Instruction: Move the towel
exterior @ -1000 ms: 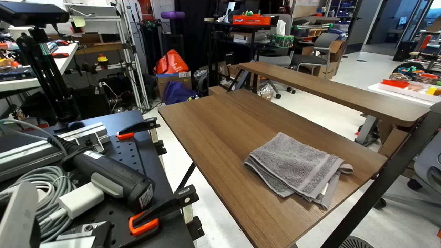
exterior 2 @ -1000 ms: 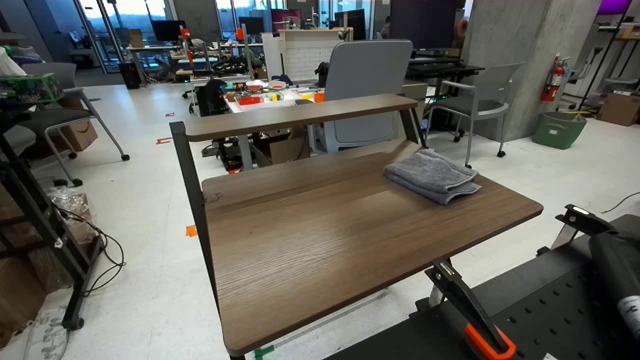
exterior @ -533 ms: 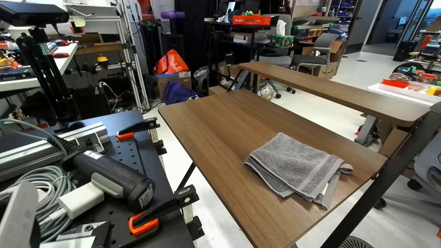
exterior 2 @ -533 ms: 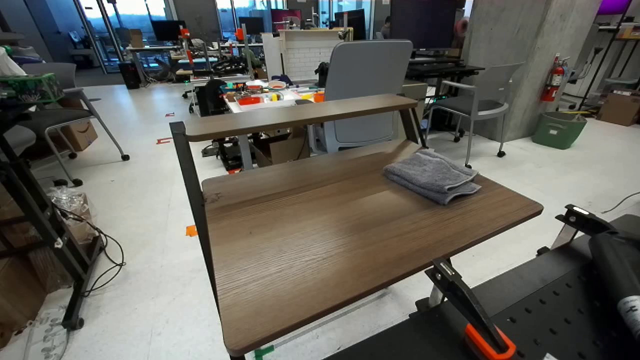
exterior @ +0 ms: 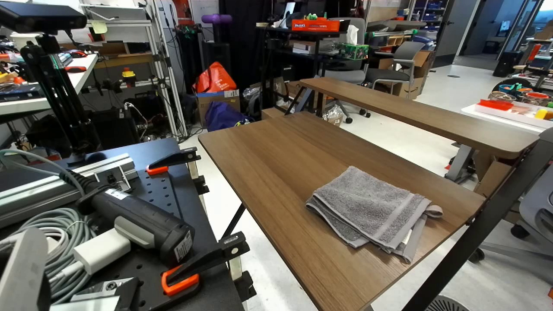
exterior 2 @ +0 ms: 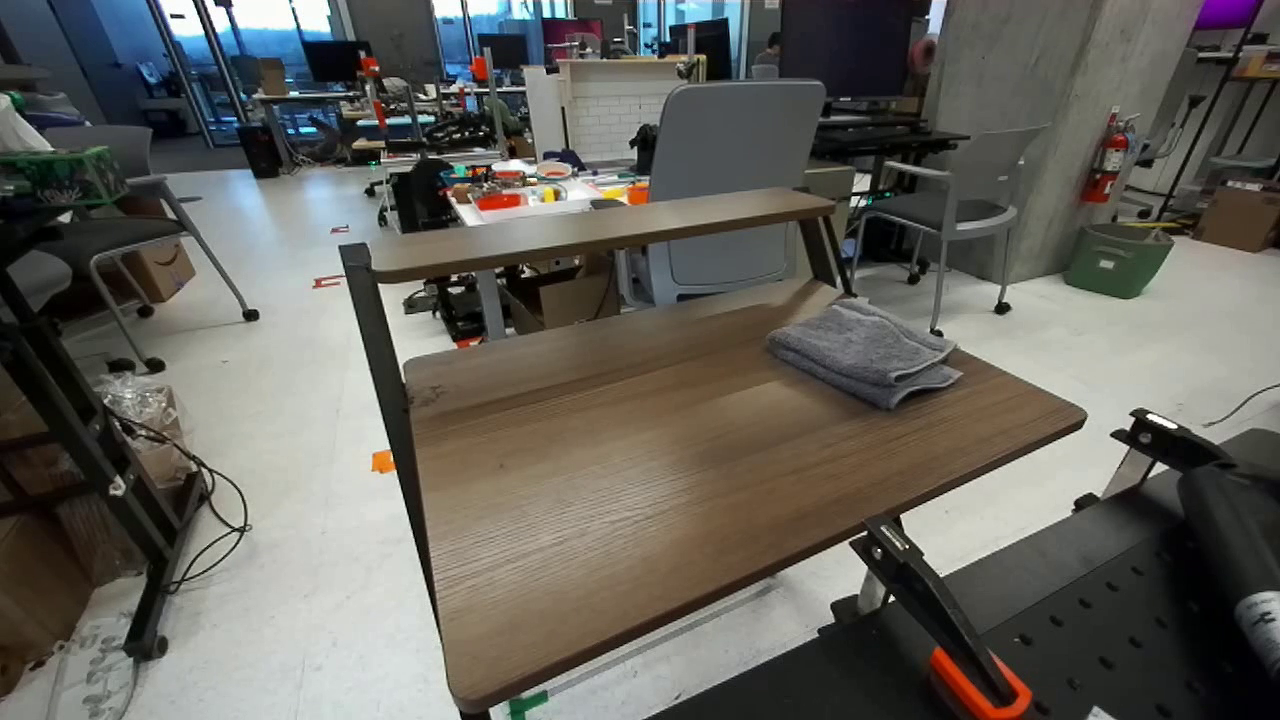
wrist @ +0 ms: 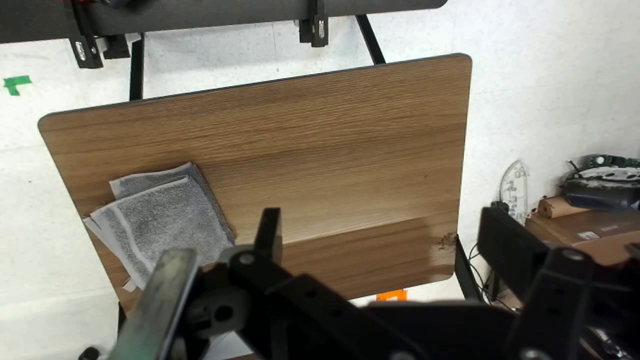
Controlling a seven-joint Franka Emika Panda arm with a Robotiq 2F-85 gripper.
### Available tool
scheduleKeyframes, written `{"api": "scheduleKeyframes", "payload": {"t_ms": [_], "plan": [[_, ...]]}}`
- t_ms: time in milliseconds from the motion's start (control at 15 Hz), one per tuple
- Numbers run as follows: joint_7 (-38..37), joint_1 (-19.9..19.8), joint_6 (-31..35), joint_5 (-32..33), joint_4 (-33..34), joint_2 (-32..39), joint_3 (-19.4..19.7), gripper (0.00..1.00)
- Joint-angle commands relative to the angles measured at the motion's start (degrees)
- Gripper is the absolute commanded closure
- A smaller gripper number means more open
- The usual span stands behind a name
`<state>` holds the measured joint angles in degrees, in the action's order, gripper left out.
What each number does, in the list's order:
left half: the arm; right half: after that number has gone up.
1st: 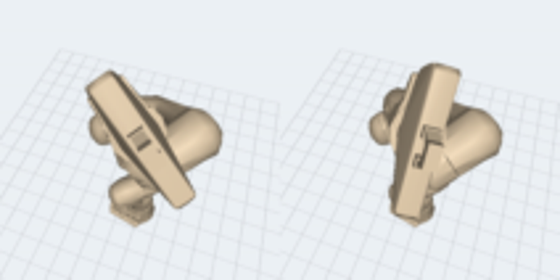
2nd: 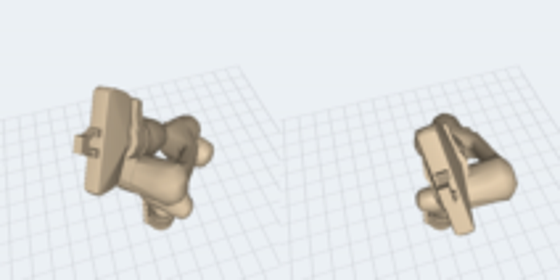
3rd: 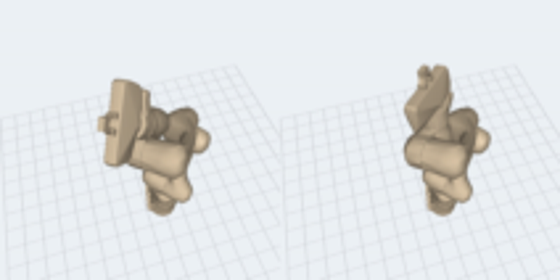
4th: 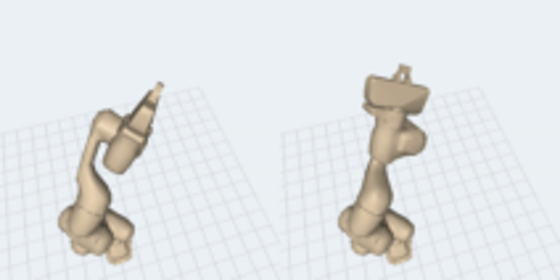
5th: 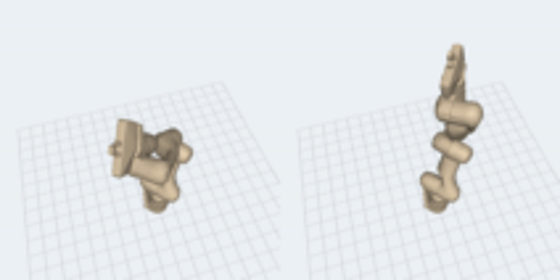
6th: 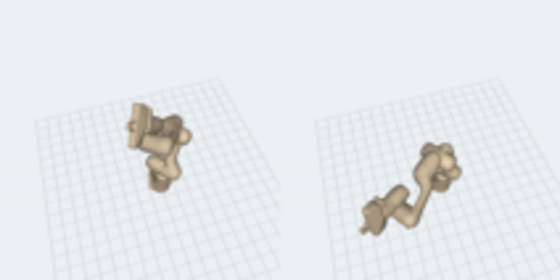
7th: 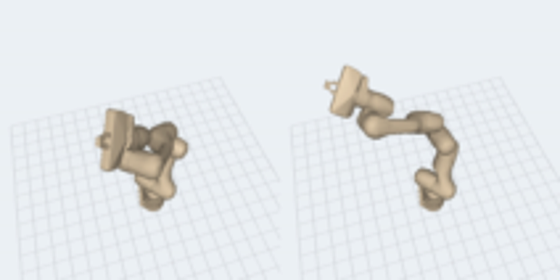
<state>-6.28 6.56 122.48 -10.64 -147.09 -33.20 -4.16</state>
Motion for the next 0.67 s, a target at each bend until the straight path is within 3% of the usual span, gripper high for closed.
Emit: {"api": "scheduleKeyframes", "payload": {"t_ms": [0,200,600], "plan": [[-0.29,-1.07,1.72,0.14,-0.23,1.03,-0.15,0.00],[-1.25,-2.50,4.24,0.46,0.96,5.20,0.11,0.00],[-4.61,-6.40,11.61,1.41,6.64,20.48,1.33,0.00]]}}
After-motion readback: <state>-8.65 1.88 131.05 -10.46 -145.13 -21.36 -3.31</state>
